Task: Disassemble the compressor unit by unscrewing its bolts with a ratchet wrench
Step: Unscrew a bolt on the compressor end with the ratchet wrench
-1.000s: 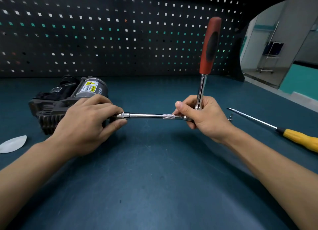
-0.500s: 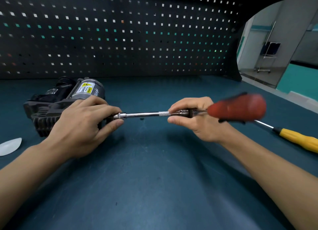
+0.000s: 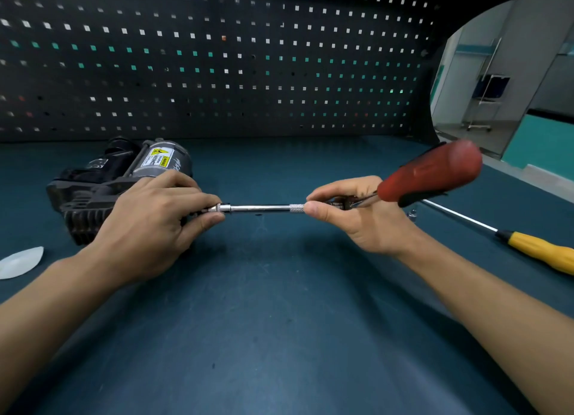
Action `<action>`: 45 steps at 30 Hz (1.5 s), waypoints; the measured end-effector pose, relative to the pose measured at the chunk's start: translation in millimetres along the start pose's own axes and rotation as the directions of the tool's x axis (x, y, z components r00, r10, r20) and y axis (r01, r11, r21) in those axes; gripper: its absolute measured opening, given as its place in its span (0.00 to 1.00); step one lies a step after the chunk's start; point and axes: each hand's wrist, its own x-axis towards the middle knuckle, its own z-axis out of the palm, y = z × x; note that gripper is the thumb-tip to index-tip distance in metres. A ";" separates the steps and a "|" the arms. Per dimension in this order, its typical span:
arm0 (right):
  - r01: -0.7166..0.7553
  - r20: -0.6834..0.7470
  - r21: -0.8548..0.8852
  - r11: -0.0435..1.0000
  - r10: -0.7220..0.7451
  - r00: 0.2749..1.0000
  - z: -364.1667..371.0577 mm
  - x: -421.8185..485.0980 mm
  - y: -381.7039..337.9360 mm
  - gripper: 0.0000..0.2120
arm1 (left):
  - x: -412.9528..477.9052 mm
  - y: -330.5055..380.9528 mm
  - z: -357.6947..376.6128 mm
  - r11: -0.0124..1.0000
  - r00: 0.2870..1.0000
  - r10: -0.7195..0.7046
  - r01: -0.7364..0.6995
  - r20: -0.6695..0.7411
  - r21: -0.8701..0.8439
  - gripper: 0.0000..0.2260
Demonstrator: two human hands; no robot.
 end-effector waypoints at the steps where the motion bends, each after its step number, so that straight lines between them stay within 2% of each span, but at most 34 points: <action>1: -0.006 -0.017 0.017 1.000 0.006 1.000 1.0 0.3 -1.0 0.02 | -0.1 -0.3 0.0 1.000 1.000 0.003 -0.003 -0.002 -0.002 0.17; 7: -0.144 -0.089 0.184 0.972 0.162 0.983 5.4 1.0 -8.6 0.06 | -0.3 0.2 0.0 1.000 1.000 0.015 -0.015 -0.001 -0.004 0.17; 13: -0.345 -0.067 0.341 0.874 0.389 0.919 8.7 0.7 -16.4 0.10 | -0.6 0.2 -1.3 1.000 1.000 0.019 -0.019 0.005 -0.013 0.17; 18: -0.471 -0.041 0.372 0.800 0.521 0.852 8.6 2.7 -18.0 0.28 | -0.4 0.7 -1.1 0.999 1.000 0.028 -0.028 0.010 -0.016 0.17; 22: -0.508 -0.010 0.406 0.759 0.560 0.829 8.2 3.4 -15.7 0.22 | -0.4 0.8 -1.6 0.999 1.000 0.025 -0.024 0.008 -0.021 0.17; 26: -0.520 0.033 0.472 0.712 0.575 0.817 6.7 3.9 -14.5 0.29 | -0.3 1.7 -2.1 1.000 1.000 0.025 -0.025 0.006 -0.017 0.17; 30: -0.519 0.059 0.512 0.685 0.574 0.816 5.3 4.4 -13.0 0.30 | -0.4 1.9 -2.1 1.000 1.000 0.020 -0.020 0.005 -0.016 0.17; 32: -0.516 0.065 0.533 0.671 0.575 0.815 5.0 5.0 -11.5 0.28 | -0.3 2.0 -2.0 1.000 1.000 0.016 -0.016 0.002 -0.016 0.17; 37: -0.537 0.094 0.573 0.620 0.600 0.794 4.5 4.2 -9.3 0.16 | -0.7 2.3 -1.4 1.000 1.000 0.013 -0.013 0.005 -0.017 0.17; 41: -0.558 0.110 0.573 0.601 0.618 0.778 2.7 4.8 -9.8 0.14 | -1.0 1.8 -1.9 1.000 1.000 0.015 -0.015 0.006 -0.014 0.16; 45: -0.617 0.169 0.610 0.498 0.678 0.715 1.8 6.6 -7.8 0.14 | -1.2 0.9 -1.7 1.000 1.000 0.013 -0.013 0.001 -0.013 0.16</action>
